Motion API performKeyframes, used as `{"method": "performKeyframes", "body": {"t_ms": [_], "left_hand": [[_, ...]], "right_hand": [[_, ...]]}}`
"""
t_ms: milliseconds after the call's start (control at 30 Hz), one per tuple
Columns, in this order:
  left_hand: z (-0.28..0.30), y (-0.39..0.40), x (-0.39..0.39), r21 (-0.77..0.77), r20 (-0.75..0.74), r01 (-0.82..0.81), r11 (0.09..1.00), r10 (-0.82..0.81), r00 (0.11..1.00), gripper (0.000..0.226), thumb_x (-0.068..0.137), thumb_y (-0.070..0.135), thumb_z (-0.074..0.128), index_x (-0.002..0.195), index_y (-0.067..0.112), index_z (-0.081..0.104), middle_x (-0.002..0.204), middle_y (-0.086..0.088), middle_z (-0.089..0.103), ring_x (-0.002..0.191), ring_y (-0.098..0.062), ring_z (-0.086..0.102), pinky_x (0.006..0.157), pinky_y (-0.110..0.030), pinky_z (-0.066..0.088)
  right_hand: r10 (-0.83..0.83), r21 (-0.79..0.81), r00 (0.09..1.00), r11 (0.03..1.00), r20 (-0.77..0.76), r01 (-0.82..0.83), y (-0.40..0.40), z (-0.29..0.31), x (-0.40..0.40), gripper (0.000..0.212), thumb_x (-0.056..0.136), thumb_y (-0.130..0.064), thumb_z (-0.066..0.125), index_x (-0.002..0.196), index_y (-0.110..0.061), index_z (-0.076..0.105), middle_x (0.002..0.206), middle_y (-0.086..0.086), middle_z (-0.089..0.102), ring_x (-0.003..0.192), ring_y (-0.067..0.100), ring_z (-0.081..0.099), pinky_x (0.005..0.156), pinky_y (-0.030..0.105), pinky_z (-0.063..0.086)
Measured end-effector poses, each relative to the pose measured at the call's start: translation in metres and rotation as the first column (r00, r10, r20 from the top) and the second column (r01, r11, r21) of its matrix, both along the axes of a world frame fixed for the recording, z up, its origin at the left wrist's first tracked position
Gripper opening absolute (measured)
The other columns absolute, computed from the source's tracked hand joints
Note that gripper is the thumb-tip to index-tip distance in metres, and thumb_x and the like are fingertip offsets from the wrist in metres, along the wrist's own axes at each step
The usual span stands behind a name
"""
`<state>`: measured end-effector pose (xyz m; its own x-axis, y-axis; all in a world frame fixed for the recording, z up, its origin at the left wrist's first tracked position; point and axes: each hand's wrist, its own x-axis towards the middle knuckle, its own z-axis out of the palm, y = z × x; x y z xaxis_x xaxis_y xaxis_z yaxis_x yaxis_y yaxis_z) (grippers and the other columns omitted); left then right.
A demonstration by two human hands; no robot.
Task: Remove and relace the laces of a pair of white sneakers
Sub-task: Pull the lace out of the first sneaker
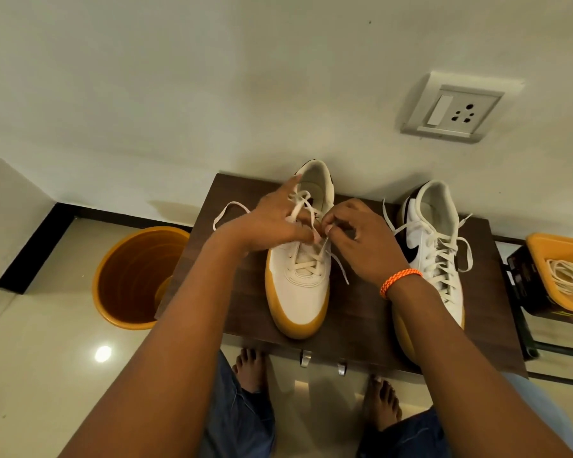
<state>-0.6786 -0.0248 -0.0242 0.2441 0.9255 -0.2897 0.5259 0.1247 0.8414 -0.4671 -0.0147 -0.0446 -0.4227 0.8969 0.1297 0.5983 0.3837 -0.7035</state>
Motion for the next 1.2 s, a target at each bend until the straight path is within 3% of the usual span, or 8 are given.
{"method": "performKeyframes", "body": {"t_ms": [100,233,300,467,600,800,933,1200], "left_hand": [[-0.004,-0.001,0.01,-0.029,-0.227,0.131,0.991,-0.135,0.965,0.02,0.07,0.053,0.084,0.083,0.059,0.07,0.176,0.017,-0.001,0.16,-0.024,0.008,0.125,-0.061,0.02],[-0.01,-0.002,0.018,0.067,-0.298,0.088,0.994,-0.064,0.952,0.041,0.085,0.031,0.086,0.125,0.031,0.075,0.173,0.014,0.018,0.161,-0.023,0.001,0.123,-0.068,0.018],[-0.011,0.0,0.015,0.076,-0.285,0.094,0.993,-0.069,0.956,0.026,0.084,0.03,0.087,0.11,0.026,0.081,0.174,0.017,0.011,0.159,-0.024,0.006,0.123,-0.064,0.02],[0.003,0.001,-0.002,0.016,0.14,-0.052,0.998,0.05,0.989,0.01,0.083,0.011,0.084,0.09,0.018,0.083,0.166,0.018,0.035,0.139,-0.009,0.05,0.115,-0.041,0.041],[0.011,-0.002,-0.012,-0.026,0.387,-0.143,0.989,0.142,0.911,0.015,0.092,0.012,0.071,0.082,0.015,0.08,0.148,0.018,0.057,0.133,-0.007,0.056,0.115,-0.042,0.044],[-0.003,0.002,0.008,0.044,-0.221,0.076,0.996,-0.064,0.973,0.025,0.079,0.044,0.082,0.101,0.031,0.08,0.176,0.011,0.013,0.156,-0.026,0.023,0.125,-0.049,0.027],[-0.007,-0.002,0.016,0.05,-0.285,0.072,0.996,-0.055,0.957,0.01,0.086,0.035,0.084,0.089,0.027,0.079,0.175,0.02,0.002,0.159,-0.022,0.004,0.124,-0.065,0.017],[-0.011,-0.001,0.016,0.032,-0.341,0.134,0.99,-0.116,0.933,0.006,0.091,0.036,0.078,0.085,0.035,0.077,0.173,0.025,-0.006,0.16,-0.022,-0.007,0.122,-0.07,0.015]], "right_hand": [[-0.006,0.005,1.0,1.0,-0.004,0.006,0.0,-0.001,0.0,0.01,0.098,-0.02,0.062,0.101,-0.022,0.072,0.108,-0.006,0.059,0.093,0.01,0.061,0.085,0.04,0.057],[-0.007,-0.004,1.0,1.0,-0.001,0.007,0.0,-0.002,0.0,0.01,0.1,-0.021,0.063,0.105,-0.023,0.071,0.109,-0.006,0.058,0.095,0.011,0.061,0.087,0.038,0.057],[-0.004,-0.002,1.0,1.0,0.012,0.004,0.0,-0.002,0.0,0.01,0.1,-0.022,0.062,0.105,-0.023,0.071,0.109,-0.006,0.058,0.095,0.011,0.061,0.087,0.039,0.058],[-0.002,-0.003,1.0,1.0,0.018,0.003,0.001,-0.001,0.001,0.011,0.099,-0.023,0.063,0.103,-0.022,0.073,0.108,-0.007,0.059,0.093,0.01,0.061,0.085,0.04,0.057],[-0.001,-0.002,1.0,1.0,0.025,0.001,0.001,0.0,0.0,0.011,0.099,-0.024,0.063,0.101,-0.024,0.074,0.108,-0.008,0.059,0.094,0.01,0.061,0.085,0.039,0.057],[-0.005,0.002,1.0,1.0,0.011,0.005,0.002,-0.003,0.0,0.01,0.099,-0.024,0.064,0.103,-0.023,0.073,0.108,-0.007,0.059,0.093,0.012,0.062,0.085,0.042,0.057],[-0.007,0.005,1.0,1.0,0.016,0.006,0.001,-0.003,0.0,0.011,0.1,-0.022,0.062,0.104,-0.022,0.072,0.109,-0.005,0.058,0.095,0.012,0.062,0.086,0.041,0.058],[0.001,0.012,1.0,1.0,0.025,-0.001,0.0,-0.002,0.0,0.011,0.1,-0.023,0.061,0.101,-0.024,0.072,0.108,-0.007,0.058,0.094,0.012,0.061,0.086,0.043,0.058]]}}
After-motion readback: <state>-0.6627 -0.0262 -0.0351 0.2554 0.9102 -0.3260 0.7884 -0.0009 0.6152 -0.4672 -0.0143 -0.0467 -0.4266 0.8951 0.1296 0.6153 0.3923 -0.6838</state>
